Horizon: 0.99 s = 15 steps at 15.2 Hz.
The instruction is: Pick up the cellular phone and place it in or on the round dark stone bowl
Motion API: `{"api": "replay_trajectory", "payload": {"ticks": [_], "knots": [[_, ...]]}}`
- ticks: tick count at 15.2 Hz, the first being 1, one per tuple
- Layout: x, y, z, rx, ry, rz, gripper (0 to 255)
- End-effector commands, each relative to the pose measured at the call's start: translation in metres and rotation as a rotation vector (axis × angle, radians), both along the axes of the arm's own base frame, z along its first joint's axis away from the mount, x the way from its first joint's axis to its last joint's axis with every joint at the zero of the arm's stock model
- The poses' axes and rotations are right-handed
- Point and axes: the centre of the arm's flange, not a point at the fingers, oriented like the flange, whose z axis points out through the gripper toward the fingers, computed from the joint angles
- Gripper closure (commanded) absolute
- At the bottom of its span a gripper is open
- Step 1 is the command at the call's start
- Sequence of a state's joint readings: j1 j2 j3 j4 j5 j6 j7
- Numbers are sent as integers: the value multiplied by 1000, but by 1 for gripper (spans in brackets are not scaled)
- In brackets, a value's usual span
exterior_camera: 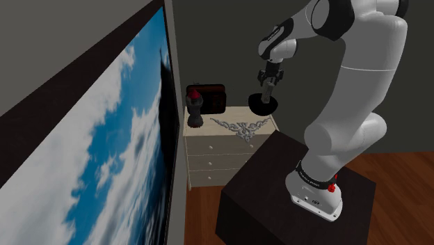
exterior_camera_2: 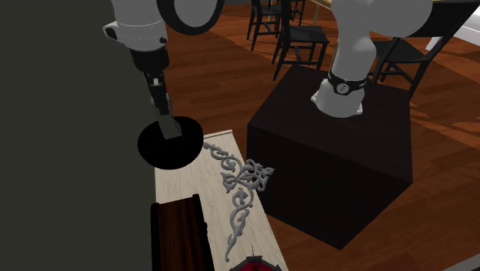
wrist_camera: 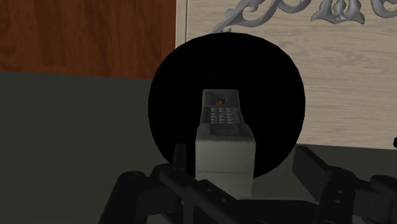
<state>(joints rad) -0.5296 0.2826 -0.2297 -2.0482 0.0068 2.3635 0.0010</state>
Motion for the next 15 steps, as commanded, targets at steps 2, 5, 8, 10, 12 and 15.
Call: {"api": "replay_trajectory", "payload": {"ticks": [2, 5, 8, 10, 12, 15], "knots": [[0, 0, 0, 0, 0, 0, 0], [0, 2, 26, 0, 0, 0, 0], [1, 3, 50, 0, 0, 0, 0], [1, 3, 50, 0, 0, 0, 0], [1, 3, 50, 0, 0, 0, 0], [1, 3, 50, 0, 0, 0, 0]]}}
